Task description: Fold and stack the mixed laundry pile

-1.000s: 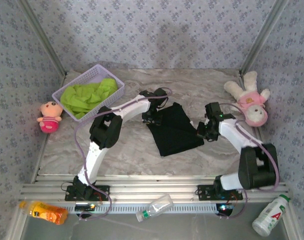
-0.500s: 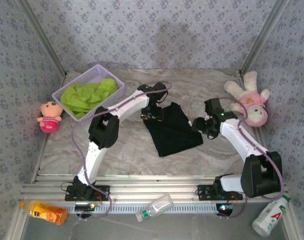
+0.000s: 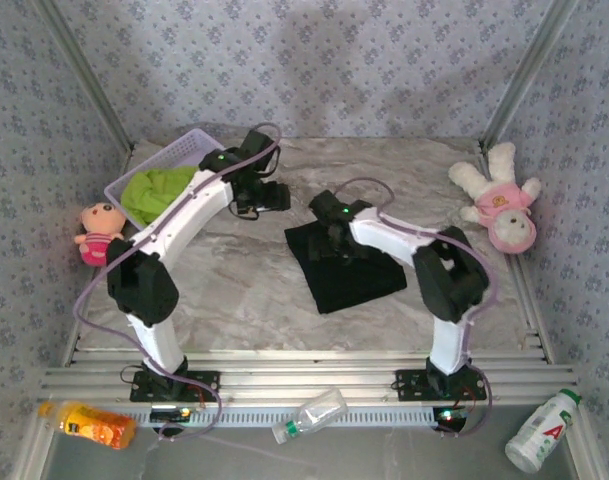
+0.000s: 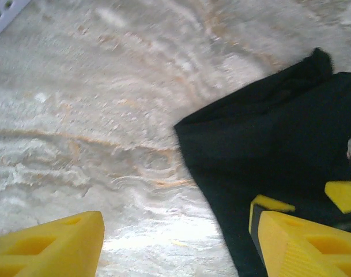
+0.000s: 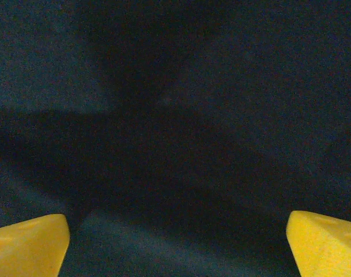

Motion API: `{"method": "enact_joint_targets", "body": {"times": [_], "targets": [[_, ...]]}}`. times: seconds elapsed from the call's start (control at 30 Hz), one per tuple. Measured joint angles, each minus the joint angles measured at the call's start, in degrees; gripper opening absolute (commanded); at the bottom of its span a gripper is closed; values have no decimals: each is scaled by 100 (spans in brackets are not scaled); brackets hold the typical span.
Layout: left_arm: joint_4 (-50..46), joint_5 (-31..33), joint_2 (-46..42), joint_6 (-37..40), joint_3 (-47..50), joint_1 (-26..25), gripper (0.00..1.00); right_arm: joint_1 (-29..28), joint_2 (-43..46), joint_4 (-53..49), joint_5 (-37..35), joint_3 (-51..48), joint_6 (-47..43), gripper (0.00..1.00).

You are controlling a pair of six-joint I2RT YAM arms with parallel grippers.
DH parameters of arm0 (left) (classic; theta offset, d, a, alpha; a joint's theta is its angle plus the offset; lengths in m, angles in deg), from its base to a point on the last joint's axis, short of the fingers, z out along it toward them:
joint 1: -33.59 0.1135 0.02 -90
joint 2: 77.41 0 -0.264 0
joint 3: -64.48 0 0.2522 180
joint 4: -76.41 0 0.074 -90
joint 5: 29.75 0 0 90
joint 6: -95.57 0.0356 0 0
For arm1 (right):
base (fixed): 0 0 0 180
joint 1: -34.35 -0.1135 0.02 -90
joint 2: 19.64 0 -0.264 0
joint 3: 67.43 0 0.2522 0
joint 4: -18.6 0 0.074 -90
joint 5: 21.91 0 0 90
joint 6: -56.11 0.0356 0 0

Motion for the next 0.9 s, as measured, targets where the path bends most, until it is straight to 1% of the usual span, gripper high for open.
{"method": "enact_joint_targets", "body": {"times": [0.1,0.2,0.3,0.43,0.57,0.67,0.8,0.9], "targets": [[118,-131,-140,-55,621,254,72,35,-557,-256,-94,323,33,100],[181,-221,-170,-52,977,474,72,173,-501,-330,-116,273,109,99],[256,-330,-203,-26,1093,699,72,518,-302,-321,-96,-20,153,99],[372,-470,-310,81,1093,1073,72,1266,146,-334,-103,-627,98,98],[409,-597,-326,214,953,1451,72,2006,601,-407,-245,-1213,-155,98],[409,-647,-249,339,656,1694,72,2435,817,-470,-352,-1473,-437,98],[448,-654,4,468,181,1967,72,2975,1032,-483,-485,-1746,-866,97],[470,-656,238,529,-68,2142,72,3484,1163,-483,-533,-1904,-1128,96]]}}
